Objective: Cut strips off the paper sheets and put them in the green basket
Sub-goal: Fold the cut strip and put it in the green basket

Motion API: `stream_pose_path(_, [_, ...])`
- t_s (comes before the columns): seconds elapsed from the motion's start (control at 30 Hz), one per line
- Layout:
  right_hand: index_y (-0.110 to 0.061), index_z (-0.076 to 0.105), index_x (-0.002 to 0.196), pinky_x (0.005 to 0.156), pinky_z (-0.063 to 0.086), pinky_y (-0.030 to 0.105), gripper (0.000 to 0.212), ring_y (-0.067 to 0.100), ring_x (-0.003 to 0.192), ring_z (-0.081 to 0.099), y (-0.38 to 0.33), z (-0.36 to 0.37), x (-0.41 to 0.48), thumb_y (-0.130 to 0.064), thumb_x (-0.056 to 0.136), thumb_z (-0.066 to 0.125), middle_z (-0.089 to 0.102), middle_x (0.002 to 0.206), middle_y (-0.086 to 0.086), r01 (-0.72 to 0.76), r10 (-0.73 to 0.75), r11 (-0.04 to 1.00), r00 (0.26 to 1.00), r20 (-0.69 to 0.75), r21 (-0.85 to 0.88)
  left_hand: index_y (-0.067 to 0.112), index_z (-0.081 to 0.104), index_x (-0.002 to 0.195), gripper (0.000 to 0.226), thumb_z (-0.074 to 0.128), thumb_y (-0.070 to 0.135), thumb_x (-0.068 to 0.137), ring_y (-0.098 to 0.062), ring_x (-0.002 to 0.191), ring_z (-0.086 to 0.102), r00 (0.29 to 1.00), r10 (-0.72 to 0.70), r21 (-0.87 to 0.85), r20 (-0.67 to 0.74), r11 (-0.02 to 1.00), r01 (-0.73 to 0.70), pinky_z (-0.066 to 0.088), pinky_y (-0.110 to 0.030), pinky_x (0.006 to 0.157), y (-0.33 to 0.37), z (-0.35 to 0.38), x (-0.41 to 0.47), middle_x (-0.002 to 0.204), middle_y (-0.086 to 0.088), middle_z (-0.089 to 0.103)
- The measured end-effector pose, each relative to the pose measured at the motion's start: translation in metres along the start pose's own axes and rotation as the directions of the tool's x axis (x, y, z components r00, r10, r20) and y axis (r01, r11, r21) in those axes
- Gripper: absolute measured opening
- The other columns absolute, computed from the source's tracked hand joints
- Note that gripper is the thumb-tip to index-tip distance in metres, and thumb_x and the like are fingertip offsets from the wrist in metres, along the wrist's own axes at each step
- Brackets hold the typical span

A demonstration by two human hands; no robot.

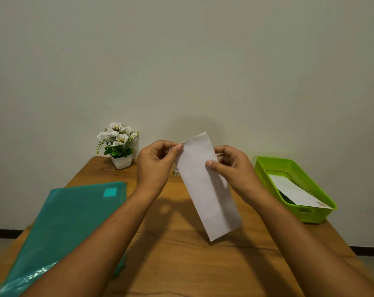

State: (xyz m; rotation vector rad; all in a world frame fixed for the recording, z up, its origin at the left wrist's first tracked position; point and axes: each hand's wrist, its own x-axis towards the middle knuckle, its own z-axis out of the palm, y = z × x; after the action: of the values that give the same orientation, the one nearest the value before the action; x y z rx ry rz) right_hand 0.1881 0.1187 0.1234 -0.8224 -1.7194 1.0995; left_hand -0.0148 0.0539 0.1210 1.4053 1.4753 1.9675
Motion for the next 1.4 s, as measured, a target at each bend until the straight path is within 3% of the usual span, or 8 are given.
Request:
stream_pose_path(0.17, [-0.02,0.073,0.105,0.071,0.056,0.029,0.018,0.017,0.079,0.072,0.033,0.007,-0.013,-0.008,0.092,0.073,0.074,0.085,0.002,-0.107,0.117,0.982,0.991,0.058,-0.156,0.018,0.074,0.085,0.013,0.073,0.027,0.095,-0.019,0.073,0.069,0.991,-0.136,0.116,0.006,0.984,0.135,0.059,-0.046,0.069,-0.04,-0.013,-0.027,0.075,0.0,0.073])
stream_pose_path(0.33, [-0.03,0.071,0.096,0.066,0.049,0.03,0.02,0.009,0.071,0.061,0.072,0.014,-0.011,-0.012,0.087,0.075,0.066,0.078,-0.006,-0.104,0.157,0.918,0.982,0.11,-0.382,0.025,0.064,0.081,0.029,0.06,0.047,0.099,-0.016,0.071,0.063,0.926,-0.364,0.51,0.104,0.819,0.265,0.056,-0.039,0.067,-0.081,-0.026,-0.067,0.075,0.003,0.066])
stream_pose_path(0.53, [-0.034,0.071,0.104,0.073,0.052,0.032,0.02,0.007,0.085,0.062,0.108,0.023,-0.018,-0.019,0.09,0.072,0.067,0.091,-0.011,-0.07,0.222,0.789,0.959,0.176,-0.61,0.022,0.058,0.065,0.049,0.052,0.056,0.1,-0.012,0.06,0.055,0.909,-0.367,0.856,0.195,0.517,0.025,0.044,-0.034,0.055,-0.103,-0.034,-0.095,0.061,0.006,0.057])
stream_pose_path(0.63, [-0.03,0.069,0.111,0.075,0.055,0.035,0.023,0.012,0.091,0.063,0.113,0.03,-0.02,-0.017,0.092,0.068,0.068,0.098,-0.011,-0.021,0.248,0.699,0.945,0.215,-0.715,0.025,0.052,0.065,0.042,0.059,0.052,0.096,-0.009,0.062,0.051,0.936,-0.264,0.879,0.232,0.47,-0.085,0.04,-0.033,0.055,-0.103,-0.033,-0.102,0.063,0.01,0.053])
stream_pose_path(0.73, [-0.028,0.067,0.117,0.082,0.055,0.04,0.023,0.021,0.107,0.06,0.114,0.041,-0.022,-0.018,0.096,0.064,0.065,0.114,-0.005,0.153,0.211,0.546,0.926,0.312,-0.824,0.03,0.054,0.089,0.02,0.061,0.048,0.095,-0.01,0.078,0.053,0.951,-0.192,0.86,0.243,0.496,-0.12,0.045,-0.033,0.067,-0.103,-0.031,-0.108,0.085,0.014,0.055])
stream_pose_path(0.83, [-0.03,0.064,0.129,0.086,0.053,0.039,0.032,0.023,0.119,0.055,0.113,0.057,-0.025,-0.017,0.101,0.058,0.06,0.131,-0.005,0.322,0.146,0.477,0.889,0.435,-0.818,0.028,0.062,0.111,0.016,0.06,0.038,0.098,-0.013,0.095,0.054,0.93,-0.107,0.824,0.351,0.507,-0.253,0.047,-0.032,0.076,-0.111,-0.031,-0.111,0.107,0.01,0.058])
stream_pose_path(0.93, [-0.03,0.061,0.138,0.087,0.049,0.036,0.043,0.021,0.125,0.052,0.113,0.068,-0.027,-0.011,0.099,0.056,0.057,0.141,-0.008,0.464,0.127,0.429,0.818,0.56,-0.775,0.025,0.072,0.107,0.015,0.06,0.029,0.099,-0.015,0.097,0.056,0.907,-0.054,0.807,0.418,0.481,-0.343,0.048,-0.034,0.079,-0.116,-0.032,-0.113,0.108,0.008,0.066])
stream_pose_path(1.4, [-0.023,0.069,0.13,0.095,0.05,0.038,0.032,0.023,0.121,0.057,0.121,0.077,-0.036,-0.024,0.104,0.05,0.065,0.137,-0.003,0.459,0.003,0.446,0.858,0.514,-0.769,0.019,0.078,0.111,0.019,0.067,0.023,0.096,-0.019,0.1,0.063,0.896,-0.003,0.788,0.443,0.478,-0.388,0.053,-0.038,0.077,-0.108,-0.052,-0.143,0.111,0.001,0.071])
